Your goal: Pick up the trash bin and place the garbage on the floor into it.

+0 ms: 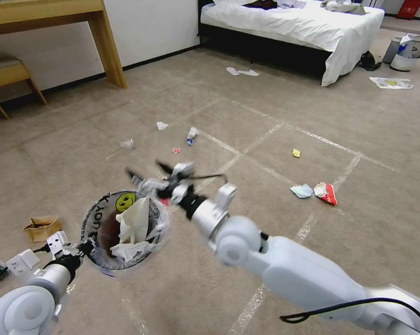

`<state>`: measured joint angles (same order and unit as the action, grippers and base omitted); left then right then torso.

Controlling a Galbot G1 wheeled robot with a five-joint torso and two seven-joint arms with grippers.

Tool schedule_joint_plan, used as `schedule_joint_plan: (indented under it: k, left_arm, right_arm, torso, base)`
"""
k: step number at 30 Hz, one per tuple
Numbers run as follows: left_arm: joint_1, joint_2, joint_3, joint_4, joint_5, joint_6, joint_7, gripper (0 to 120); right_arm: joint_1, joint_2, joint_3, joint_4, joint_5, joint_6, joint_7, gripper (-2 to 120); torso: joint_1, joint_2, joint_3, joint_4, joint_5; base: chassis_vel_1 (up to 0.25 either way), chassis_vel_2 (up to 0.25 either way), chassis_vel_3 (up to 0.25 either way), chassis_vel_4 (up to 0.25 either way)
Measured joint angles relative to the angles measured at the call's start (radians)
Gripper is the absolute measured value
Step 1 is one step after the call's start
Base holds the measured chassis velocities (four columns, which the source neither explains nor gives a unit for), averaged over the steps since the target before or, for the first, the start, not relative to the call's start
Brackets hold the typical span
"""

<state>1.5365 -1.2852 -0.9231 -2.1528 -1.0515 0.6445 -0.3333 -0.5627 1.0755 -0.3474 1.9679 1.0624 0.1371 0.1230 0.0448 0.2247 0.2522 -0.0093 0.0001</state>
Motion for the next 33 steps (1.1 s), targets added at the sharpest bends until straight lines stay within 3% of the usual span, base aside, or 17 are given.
schedule_joint_plan:
  k: [11, 21, 33]
  left_arm:
    - [0.007, -0.009, -0.036, 0.043, 0.049, -0.016, 0.008, 0]
    - [0.008, -0.035, -0.065, 0.086, 0.081, -0.033, 0.011, 0]
    - [0.016, -0.038, -0.114, 0.106, 0.076, -0.038, 0.011, 0]
  right_arm:
    - [-0.288, -0.104, 0.415, 0.056, -0.179, 0.073, -0.06, 100]
    - [-0.559, -0.073, 0.745, 0.015, -0.4, 0.13, -0.057, 100]
    - [-0.728, -0.027, 0.855, -0.041, -0.504, 0.219, -0.072, 100]
  torso:
    - [0.0, 0.0, 0.0, -0.0001, 0.0001]
    - [0.0, 0.0, 0.0, 0.0, 0.0]
    - [0.0, 0.0, 0.0, 0.0002, -0.0002]
  base:
    - [0.0, 0.0, 0.0, 0.0]
    - [0.0, 0.0, 0.0, 0.0]
    - [0.0, 0.0, 0.0, 0.0]
